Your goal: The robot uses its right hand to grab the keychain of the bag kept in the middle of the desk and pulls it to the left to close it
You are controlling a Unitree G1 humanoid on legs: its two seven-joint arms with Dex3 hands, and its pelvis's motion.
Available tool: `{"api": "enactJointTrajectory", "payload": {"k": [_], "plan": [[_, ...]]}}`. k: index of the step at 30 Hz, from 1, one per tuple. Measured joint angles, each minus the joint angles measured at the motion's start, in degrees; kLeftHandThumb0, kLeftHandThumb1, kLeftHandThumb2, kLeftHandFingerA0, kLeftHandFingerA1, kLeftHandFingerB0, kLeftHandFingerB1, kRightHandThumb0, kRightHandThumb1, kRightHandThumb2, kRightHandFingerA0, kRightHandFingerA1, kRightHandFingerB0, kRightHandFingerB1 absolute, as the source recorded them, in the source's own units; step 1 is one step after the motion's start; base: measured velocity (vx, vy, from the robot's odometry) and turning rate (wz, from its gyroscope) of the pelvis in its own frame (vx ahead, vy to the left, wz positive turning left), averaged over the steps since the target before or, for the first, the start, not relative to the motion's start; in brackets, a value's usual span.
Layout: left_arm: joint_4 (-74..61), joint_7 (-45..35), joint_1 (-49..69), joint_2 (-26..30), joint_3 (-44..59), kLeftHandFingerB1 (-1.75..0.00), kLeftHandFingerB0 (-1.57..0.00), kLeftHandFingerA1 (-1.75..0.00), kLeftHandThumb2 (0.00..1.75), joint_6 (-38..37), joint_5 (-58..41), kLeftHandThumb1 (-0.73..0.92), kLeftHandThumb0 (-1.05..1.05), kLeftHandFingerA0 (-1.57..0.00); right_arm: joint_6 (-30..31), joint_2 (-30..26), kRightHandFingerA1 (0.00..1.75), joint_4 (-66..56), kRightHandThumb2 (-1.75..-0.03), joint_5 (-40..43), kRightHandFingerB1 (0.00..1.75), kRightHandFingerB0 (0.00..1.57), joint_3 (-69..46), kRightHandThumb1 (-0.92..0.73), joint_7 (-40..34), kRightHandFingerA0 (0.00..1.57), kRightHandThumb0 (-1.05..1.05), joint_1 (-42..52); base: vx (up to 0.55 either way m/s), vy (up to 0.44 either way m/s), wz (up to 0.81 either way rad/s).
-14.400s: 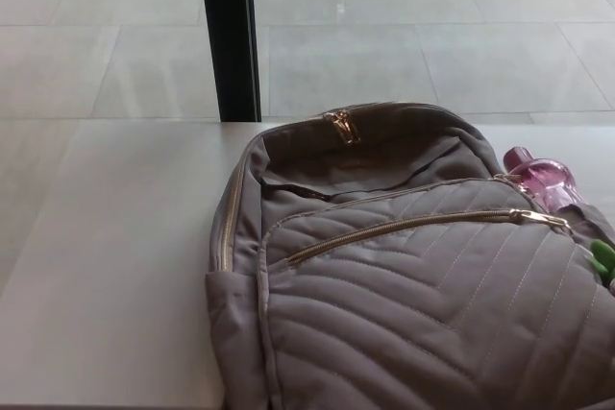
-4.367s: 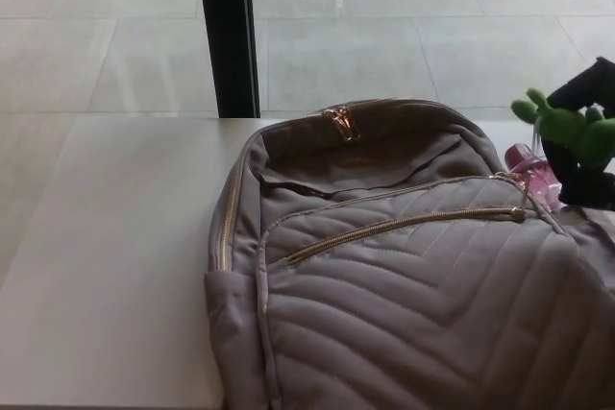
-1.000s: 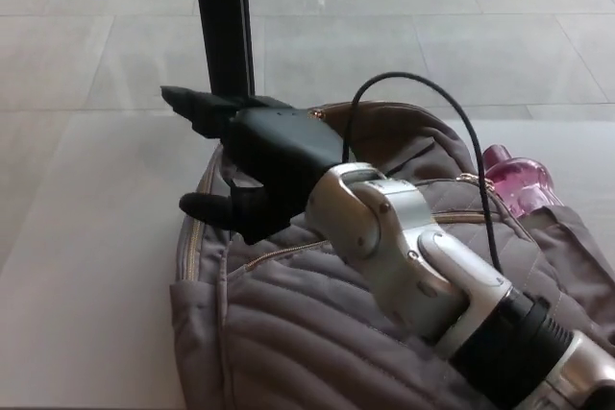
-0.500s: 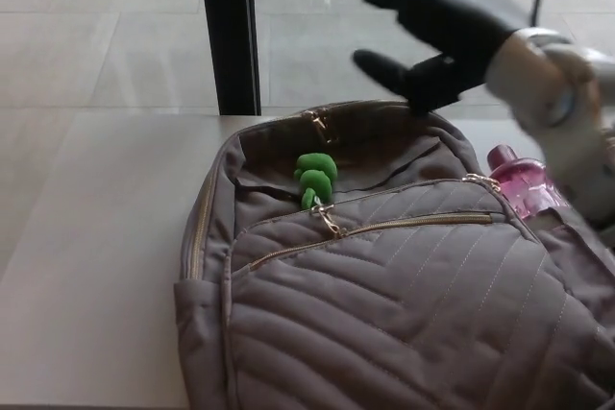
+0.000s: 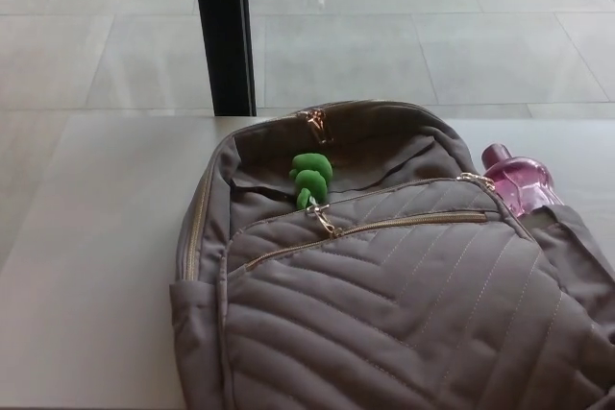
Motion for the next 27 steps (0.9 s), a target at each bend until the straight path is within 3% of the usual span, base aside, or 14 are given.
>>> {"api": "enactJointTrajectory", "payload": {"k": [1, 6, 7, 8, 9, 10, 11, 12, 13, 14, 24, 25, 26, 27], "plan": [[0.00, 0.00, -0.01, 0.00, 0.00, -0.48, -0.60, -0.53, 0.66, 0.00, 0.00, 0.85, -0.66, -0.71, -0.12, -0.57, 0.61, 0.79, -1.03, 0.51, 0.51, 0.04, -1.79, -0.68, 0.04, 0.00, -0.92, 1.83, 0.00, 0.000, 0.00], [0.01, -0.02, 0.01, 0.00, 0.04, -0.47, -0.58, -0.52, 0.66, 0.00, -0.02, 0.86, -0.64, -0.70, -0.57, -1.36, 0.64, 5.15, -0.99, 2.87, 0.44, 0.00, -10.35, -0.64, 0.06, 0.04, -0.72, 10.73, 0.00, 0.000, 0.00], [0.01, -0.03, -0.01, 0.00, 0.05, -0.47, -0.58, -0.52, 0.66, 0.00, -0.02, 0.86, -0.64, -0.70, -0.65, -1.35, 0.83, 6.05, -0.69, 3.36, 0.45, 0.00, -11.94, -0.86, 0.05, 0.00, -0.71, 12.39, 0.00, 0.000, 0.00], [0.01, -0.03, 0.00, 0.00, 0.06, -0.47, -0.58, -0.52, 0.66, 0.00, -0.02, 0.86, -0.65, -0.70, -0.73, -1.34, 0.64, 6.84, -0.98, 3.71, 0.46, 0.00, -13.08, -0.61, 0.04, 0.01, -0.69, 13.70, 0.00, 0.000, 0.00], [0.02, -0.03, 0.04, 0.00, 0.06, -0.47, -0.58, -0.52, 0.66, 0.00, -0.02, 0.86, -0.65, -0.70, -0.86, -1.27, 0.64, 8.21, -0.98, 4.28, 0.46, 0.00, -15.09, -0.61, 0.00, 0.01, -0.69, 15.95, 0.00, 0.000, 0.00], [0.02, -0.03, 0.11, 0.00, 0.08, -0.46, -0.57, -0.51, 0.67, 0.00, -0.02, 0.87, -0.65, -0.70, -0.96, -1.15, 0.79, 9.69, -0.64, 4.91, 0.54, 0.00, -17.03, -0.84, -0.08, 0.00, -0.58, 18.13, 0.00, 0.000, 0.00], [0.02, -0.03, 0.11, 0.00, 0.09, -0.47, -0.59, -0.52, 0.66, 0.00, -0.03, 0.87, -0.64, -0.70, -1.04, -1.06, 0.63, 10.72, -1.16, 5.41, 0.57, 0.05, -18.38, -0.66, -0.16, 0.12, -0.35, 19.59, 0.00, 0.000, 0.00], [0.02, -0.02, 0.15, 0.00, 0.08, -0.47, -0.59, -0.52, 0.66, 0.00, -0.02, 0.87, -0.64, -0.70, -1.07, -0.95, 0.63, 11.64, -1.16, 5.81, 0.57, 0.05, -19.53, -0.66, -0.27, 0.12, -0.35, 20.80, 0.00, 0.000, 0.00], [0.02, -0.02, 0.16, 0.00, 0.08, -0.47, -0.58, -0.52, 0.66, 0.00, -0.02, 0.87, -0.64, -0.69, -1.11, -0.78, 0.94, 12.69, -0.61, 6.22, 0.53, 0.00, -20.98, -0.82, -0.43, 0.15, -0.52, 22.13, 0.00, 0.000, 0.00], [0.02, -0.02, 0.23, 0.00, 0.08, -0.47, -0.58, -0.52, 0.66, 0.00, -0.01, 0.87, -0.63, -0.69, -1.12, -0.46, 1.15, 14.19, -0.60, 6.86, 0.63, 0.06, -22.91, -0.80, -0.65, 0.41, -0.52, 23.93, 0.00, 0.000, 0.00], [0.06, -0.11, 0.63, 0.01, 0.41, -0.47, -0.52, -0.54, 0.66, 0.01, -0.11, 0.86, -0.65, -0.68, -1.18, 6.96, 0.91, 28.42, -0.60, 13.97, 0.57, 0.07, -40.24, -0.73, -3.94, 0.34, -0.53, 35.50, 0.00, 0.000, 0.00], [0.07, -0.11, 0.68, 0.03, 0.47, -0.46, -0.50, -0.54, 0.66, 0.01, -0.13, 0.87, -0.65, -0.68, -1.19, 8.26, 0.84, 29.72, -0.97, 14.82, 0.53, 0.02, -41.75, -0.50, -4.23, 0.54, -0.47, 36.66, 0.00, 0.000, 0.00], [0.07, -0.11, 0.73, 0.07, 0.47, -0.46, -0.48, -0.54, 0.66, 0.01, -0.13, 0.88, -0.65, -0.67, -1.20, 9.23, 0.88, 30.68, -0.60, 15.43, 0.56, 0.07, -42.83, -0.71, -4.52, 0.38, -0.53, 37.54, 0.00, 0.000, 0.00], [0.07, -0.11, 0.82, 0.12, 0.46, -0.45, -0.46, -0.54, 0.65, 0.01, -0.12, 0.88, -0.65, -0.67, -1.21, 10.38, 0.88, 31.78, -0.60, 16.19, 0.57, 0.08, -43.93, -0.71, -4.78, 0.38, -0.52, 38.44, 0.00, 0.000, 0.00]]}}
